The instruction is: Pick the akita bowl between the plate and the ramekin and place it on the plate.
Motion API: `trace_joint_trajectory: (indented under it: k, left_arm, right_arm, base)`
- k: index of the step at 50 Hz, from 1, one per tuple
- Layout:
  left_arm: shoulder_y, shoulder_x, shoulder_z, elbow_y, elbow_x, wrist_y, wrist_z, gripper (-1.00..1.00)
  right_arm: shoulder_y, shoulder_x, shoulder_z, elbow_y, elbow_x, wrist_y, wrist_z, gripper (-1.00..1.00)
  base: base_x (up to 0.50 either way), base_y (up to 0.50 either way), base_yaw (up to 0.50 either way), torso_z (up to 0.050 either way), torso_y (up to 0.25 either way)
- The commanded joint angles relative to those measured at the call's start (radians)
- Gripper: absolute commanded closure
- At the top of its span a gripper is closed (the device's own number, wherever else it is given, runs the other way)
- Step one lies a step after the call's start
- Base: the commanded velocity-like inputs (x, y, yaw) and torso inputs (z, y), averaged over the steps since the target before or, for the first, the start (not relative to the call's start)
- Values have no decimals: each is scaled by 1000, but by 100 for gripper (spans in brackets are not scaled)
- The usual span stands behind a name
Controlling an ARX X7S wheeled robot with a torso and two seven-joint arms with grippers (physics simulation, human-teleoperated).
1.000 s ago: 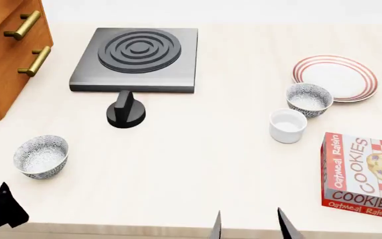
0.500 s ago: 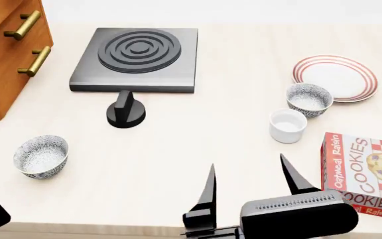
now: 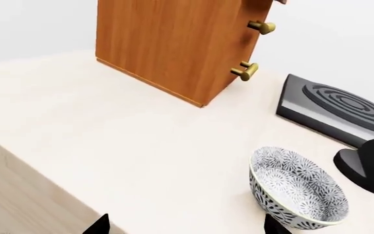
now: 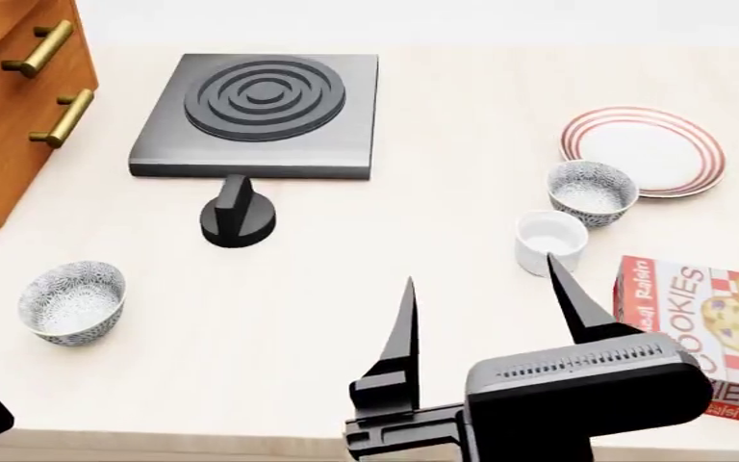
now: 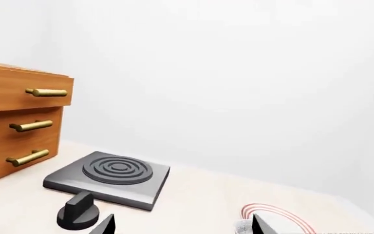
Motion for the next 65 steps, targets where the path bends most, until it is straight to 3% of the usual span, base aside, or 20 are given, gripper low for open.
trace_joint_trajectory:
  k: [1, 65]
  left_arm:
    - [0, 1, 6, -4, -2, 10, -3, -100]
    - [-4, -10, 24, -25, -18, 29, -22, -100]
  right_arm:
    - [-5, 1, 21, -1, 16, -20, 2, -100]
    - [-9, 24, 22, -7, 52, -31, 28, -100]
  base:
    - [0, -453, 0, 0, 0]
    - [0, -225, 0, 0, 0]
